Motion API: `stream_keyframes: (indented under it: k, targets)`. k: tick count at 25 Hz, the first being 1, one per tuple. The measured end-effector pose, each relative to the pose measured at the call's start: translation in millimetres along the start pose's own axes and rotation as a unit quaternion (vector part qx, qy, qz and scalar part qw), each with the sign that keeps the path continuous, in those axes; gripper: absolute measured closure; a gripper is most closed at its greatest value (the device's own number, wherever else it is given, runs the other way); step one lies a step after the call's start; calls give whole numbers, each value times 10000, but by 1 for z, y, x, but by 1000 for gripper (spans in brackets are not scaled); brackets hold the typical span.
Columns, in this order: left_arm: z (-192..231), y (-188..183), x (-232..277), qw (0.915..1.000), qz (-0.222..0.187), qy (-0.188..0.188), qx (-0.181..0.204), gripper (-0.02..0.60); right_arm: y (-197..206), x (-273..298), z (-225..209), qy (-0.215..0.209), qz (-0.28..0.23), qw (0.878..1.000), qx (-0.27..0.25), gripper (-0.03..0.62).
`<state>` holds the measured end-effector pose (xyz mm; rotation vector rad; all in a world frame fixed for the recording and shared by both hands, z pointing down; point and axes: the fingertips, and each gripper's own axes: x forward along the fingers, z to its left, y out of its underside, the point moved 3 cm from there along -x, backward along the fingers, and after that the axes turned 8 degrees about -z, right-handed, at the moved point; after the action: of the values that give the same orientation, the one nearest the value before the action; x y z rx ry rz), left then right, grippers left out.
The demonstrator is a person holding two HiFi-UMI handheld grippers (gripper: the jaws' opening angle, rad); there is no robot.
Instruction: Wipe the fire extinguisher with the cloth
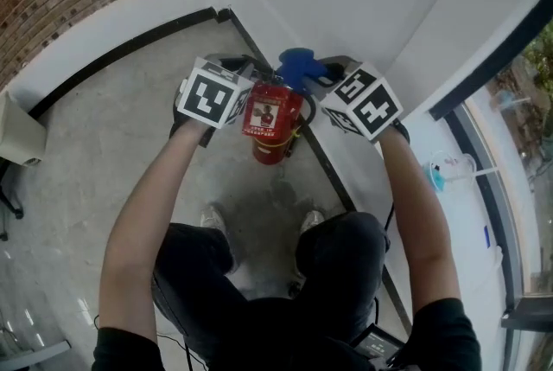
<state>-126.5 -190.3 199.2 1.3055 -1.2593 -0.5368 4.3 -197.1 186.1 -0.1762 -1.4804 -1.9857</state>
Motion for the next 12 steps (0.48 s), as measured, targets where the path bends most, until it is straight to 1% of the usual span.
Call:
stream_keyframes:
  k: [2, 5, 9, 12]
  targets:
    - [6, 2, 11, 10000, 20, 34, -48, 549, -3, 21, 2, -234, 25, 9997, -15, 548]
    - [7, 5, 23, 9999, -8, 143, 4, 551, -14, 45, 7, -444, 6, 9989, -126, 548]
    - [10, 4, 24, 9995, -219, 208, 46, 551, -15, 50, 33, -532, 232, 9959, -694, 548]
    - [11, 7, 21, 9992, -321, 227, -105, 557, -1, 50, 63, -576, 425, 9924, -999, 548]
